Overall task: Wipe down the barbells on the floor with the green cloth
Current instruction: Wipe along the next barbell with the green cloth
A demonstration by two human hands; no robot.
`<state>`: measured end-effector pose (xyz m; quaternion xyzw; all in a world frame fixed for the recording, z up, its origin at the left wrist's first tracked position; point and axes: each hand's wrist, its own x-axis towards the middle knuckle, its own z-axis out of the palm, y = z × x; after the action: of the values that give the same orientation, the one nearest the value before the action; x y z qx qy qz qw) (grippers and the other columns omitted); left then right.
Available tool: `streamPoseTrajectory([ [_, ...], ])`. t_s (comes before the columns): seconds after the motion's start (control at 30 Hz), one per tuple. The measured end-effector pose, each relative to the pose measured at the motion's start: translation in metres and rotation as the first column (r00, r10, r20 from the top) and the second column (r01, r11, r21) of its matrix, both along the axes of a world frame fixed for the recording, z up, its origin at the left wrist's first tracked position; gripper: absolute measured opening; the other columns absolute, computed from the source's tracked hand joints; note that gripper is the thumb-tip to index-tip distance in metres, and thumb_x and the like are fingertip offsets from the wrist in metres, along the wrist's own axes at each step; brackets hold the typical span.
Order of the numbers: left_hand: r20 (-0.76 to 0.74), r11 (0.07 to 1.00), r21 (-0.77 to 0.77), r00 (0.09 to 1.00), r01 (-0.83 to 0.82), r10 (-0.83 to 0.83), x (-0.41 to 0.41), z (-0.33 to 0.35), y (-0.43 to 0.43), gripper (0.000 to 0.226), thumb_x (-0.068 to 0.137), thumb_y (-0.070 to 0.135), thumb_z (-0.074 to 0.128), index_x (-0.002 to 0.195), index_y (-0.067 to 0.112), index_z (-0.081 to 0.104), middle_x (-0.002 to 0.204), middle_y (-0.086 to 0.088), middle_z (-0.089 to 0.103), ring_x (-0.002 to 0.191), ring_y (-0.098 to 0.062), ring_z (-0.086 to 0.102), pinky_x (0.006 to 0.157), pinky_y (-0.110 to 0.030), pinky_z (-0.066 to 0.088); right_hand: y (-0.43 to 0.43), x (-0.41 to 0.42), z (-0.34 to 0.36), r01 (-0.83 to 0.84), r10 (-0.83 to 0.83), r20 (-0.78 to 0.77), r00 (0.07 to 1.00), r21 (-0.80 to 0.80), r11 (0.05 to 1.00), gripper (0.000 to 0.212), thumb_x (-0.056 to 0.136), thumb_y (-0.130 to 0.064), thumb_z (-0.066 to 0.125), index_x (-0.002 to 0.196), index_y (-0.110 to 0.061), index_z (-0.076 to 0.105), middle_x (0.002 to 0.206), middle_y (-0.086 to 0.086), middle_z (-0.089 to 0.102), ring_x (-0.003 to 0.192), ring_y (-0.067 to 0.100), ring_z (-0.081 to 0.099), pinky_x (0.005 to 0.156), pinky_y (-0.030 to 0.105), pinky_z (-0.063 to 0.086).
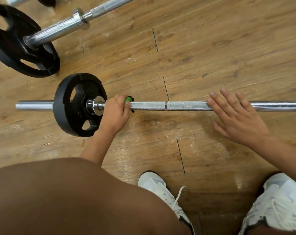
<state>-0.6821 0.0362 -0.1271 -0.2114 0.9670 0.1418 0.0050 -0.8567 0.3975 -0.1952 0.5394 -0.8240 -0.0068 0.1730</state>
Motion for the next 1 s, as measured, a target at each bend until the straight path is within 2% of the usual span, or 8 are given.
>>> streamPoseTrajectory([
  [0.17, -0.015, 0.998, -0.021, 0.998, -0.055, 0.055, 0.019, -0.002, 0.017, 0.030, 0.103, 0.016, 0.042, 0.121, 0.000, 0.060, 0.102, -0.016, 0.063, 0.091, -0.036, 0.055, 0.086, -0.050, 0.040, 0.005, 0.001, -0.003, -0.037, 0.037, 0.001, 0.999, -0.005, 0.999, 0.073, 0.096, -0.038, 0.043, 0.159, -0.009, 0.020, 0.167, 0.009, 0.016, 0.153, 0.031, 0.016, 0.123, 0.051, 0.015],
  [0.4, -0.029, 0.990, -0.030, 0.990, -0.141, 0.140, 0.022, -0.006, 0.036, 0.035, 0.106, 0.016, 0.042, 0.135, -0.001, 0.053, 0.121, -0.019, 0.059, 0.106, -0.036, 0.052, 0.098, -0.045, 0.037, 0.001, -0.019, 0.003, -0.081, 0.077, 0.100, 0.992, 0.039, 0.996, 0.078, 0.093, -0.040, 0.043, 0.160, -0.010, 0.015, 0.168, 0.008, 0.011, 0.155, 0.029, 0.010, 0.124, 0.049, 0.012],
  [0.5, 0.000, 0.993, -0.029, 0.993, -0.115, 0.115, 0.011, -0.005, 0.040, 0.040, 0.107, 0.017, 0.041, 0.141, -0.003, 0.048, 0.134, -0.022, 0.055, 0.117, -0.039, 0.050, 0.105, -0.046, 0.035, -0.010, -0.031, 0.014, -0.078, 0.064, 0.186, 0.980, 0.067, 0.995, 0.080, 0.091, -0.043, 0.043, 0.159, -0.008, 0.019, 0.166, 0.011, 0.019, 0.154, 0.029, 0.013, 0.122, 0.049, 0.017],
  [0.6, -0.009, 0.995, -0.016, 0.995, -0.103, 0.103, 0.003, 0.000, 0.035, 0.040, 0.108, 0.017, 0.041, 0.141, -0.003, 0.048, 0.132, -0.023, 0.057, 0.114, -0.041, 0.052, 0.101, -0.048, 0.037, -0.021, -0.032, 0.023, -0.026, 0.012, 0.268, 0.963, 0.050, 0.998, 0.082, 0.088, -0.049, 0.040, 0.156, -0.006, 0.026, 0.161, 0.014, 0.031, 0.151, 0.029, 0.024, 0.117, 0.049, 0.023],
  [0.8, -0.015, 0.979, -0.014, 0.979, -0.202, 0.202, -0.009, -0.003, 0.037, 0.040, 0.107, 0.016, 0.040, 0.142, -0.003, 0.047, 0.126, -0.025, 0.060, 0.109, -0.043, 0.052, 0.097, -0.051, 0.037, -0.035, -0.040, 0.034, 0.014, -0.039, 0.335, 0.941, 0.075, 0.997, 0.084, 0.085, -0.052, 0.040, 0.154, -0.004, 0.031, 0.158, 0.014, 0.037, 0.147, 0.031, 0.033, 0.118, 0.050, 0.023],
  [0.93, -0.009, 0.992, -0.020, 0.992, -0.124, 0.124, -0.011, -0.006, 0.043, 0.043, 0.107, 0.016, 0.039, 0.146, -0.001, 0.043, 0.141, -0.020, 0.052, 0.126, -0.037, 0.047, 0.109, -0.051, 0.034, -0.039, -0.045, 0.034, 0.013, -0.037, 0.354, 0.934, 0.069, 0.998, 0.084, 0.085, -0.053, 0.040, 0.154, -0.005, 0.033, 0.158, 0.013, 0.037, 0.146, 0.031, 0.033, 0.119, 0.050, 0.019],
  [1.0, 0.001, 0.995, -0.028, 0.996, -0.092, 0.092, -0.009, -0.006, 0.037, 0.044, 0.107, 0.018, 0.037, 0.147, 0.001, 0.041, 0.140, -0.017, 0.054, 0.128, -0.034, 0.048, 0.113, -0.049, 0.031, -0.041, -0.046, 0.034, 0.022, -0.042, 0.360, 0.932, 0.059, 0.998, 0.084, 0.085, -0.053, 0.041, 0.154, -0.006, 0.033, 0.157, 0.012, 0.038, 0.146, 0.031, 0.034, 0.119, 0.050, 0.019],
])
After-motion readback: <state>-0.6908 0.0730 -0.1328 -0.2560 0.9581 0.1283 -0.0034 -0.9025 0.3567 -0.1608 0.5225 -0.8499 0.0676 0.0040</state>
